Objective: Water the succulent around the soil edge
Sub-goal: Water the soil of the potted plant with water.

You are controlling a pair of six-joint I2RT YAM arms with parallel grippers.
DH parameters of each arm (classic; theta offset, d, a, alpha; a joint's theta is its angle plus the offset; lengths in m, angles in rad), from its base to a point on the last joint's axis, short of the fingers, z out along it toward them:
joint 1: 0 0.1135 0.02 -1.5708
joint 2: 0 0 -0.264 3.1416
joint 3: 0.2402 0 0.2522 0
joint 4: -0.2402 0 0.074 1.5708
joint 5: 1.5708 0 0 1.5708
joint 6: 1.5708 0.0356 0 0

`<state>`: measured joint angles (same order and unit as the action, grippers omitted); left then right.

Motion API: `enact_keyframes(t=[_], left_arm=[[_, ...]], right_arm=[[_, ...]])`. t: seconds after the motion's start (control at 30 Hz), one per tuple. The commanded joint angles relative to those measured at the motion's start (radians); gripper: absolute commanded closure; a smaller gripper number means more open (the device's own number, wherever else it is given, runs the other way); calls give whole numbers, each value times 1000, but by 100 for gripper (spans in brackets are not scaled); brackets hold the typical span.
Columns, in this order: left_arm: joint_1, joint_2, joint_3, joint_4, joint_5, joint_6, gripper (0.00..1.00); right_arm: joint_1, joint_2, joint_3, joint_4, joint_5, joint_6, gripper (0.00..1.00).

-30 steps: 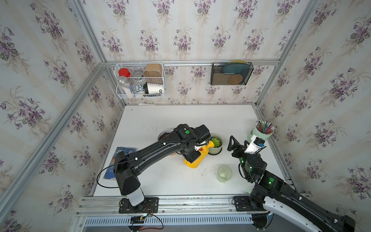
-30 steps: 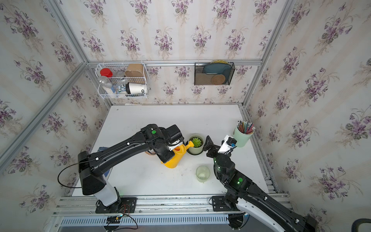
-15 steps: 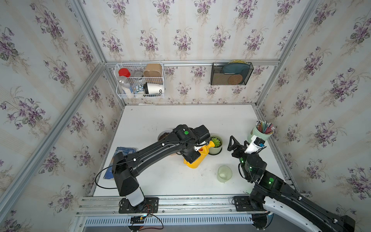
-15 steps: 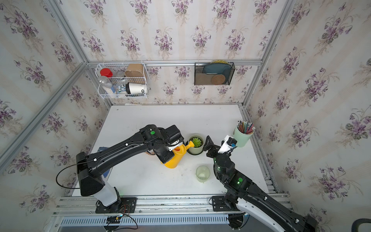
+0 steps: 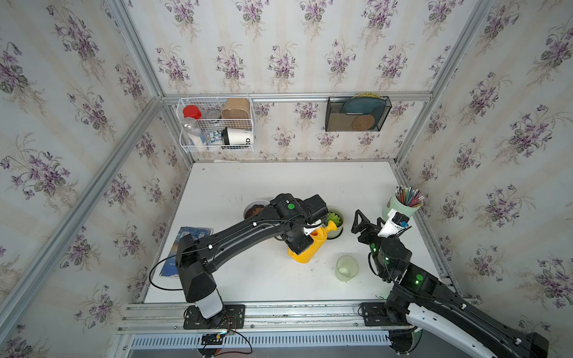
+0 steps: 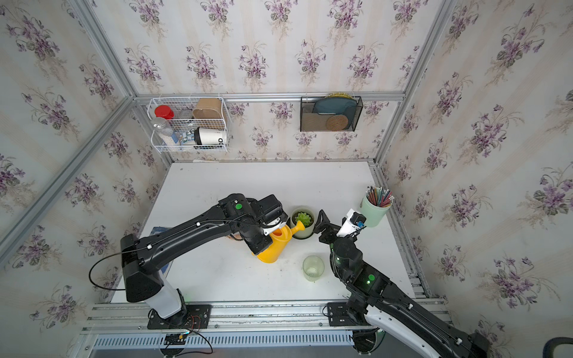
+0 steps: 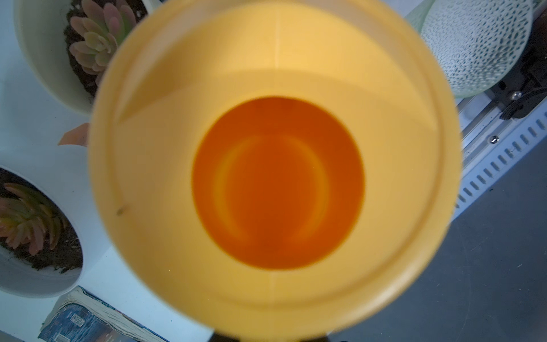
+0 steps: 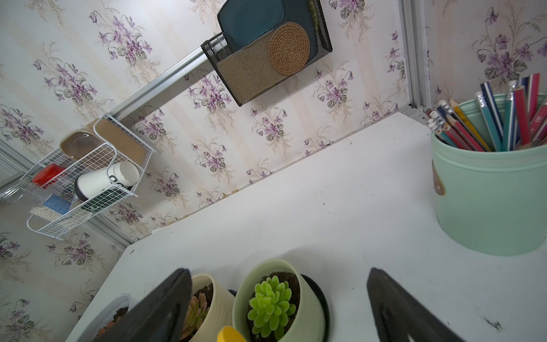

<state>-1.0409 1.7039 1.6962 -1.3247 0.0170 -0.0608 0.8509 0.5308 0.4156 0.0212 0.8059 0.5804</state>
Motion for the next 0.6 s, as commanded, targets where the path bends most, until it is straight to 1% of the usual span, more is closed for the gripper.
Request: enact_keyframes(t=[0.0,0.27,0.57], left_arm=[[-2,14,19,29,26,14,100],[-2,57,57,33,27,27,100],[-1,22,1,20,-29,-5,100]], right_arm=[[0,-5,-6,-5,13,9,3],[0,-24,-9,-19,21,10,3],[0,-39,-12,-24,27,10,3]])
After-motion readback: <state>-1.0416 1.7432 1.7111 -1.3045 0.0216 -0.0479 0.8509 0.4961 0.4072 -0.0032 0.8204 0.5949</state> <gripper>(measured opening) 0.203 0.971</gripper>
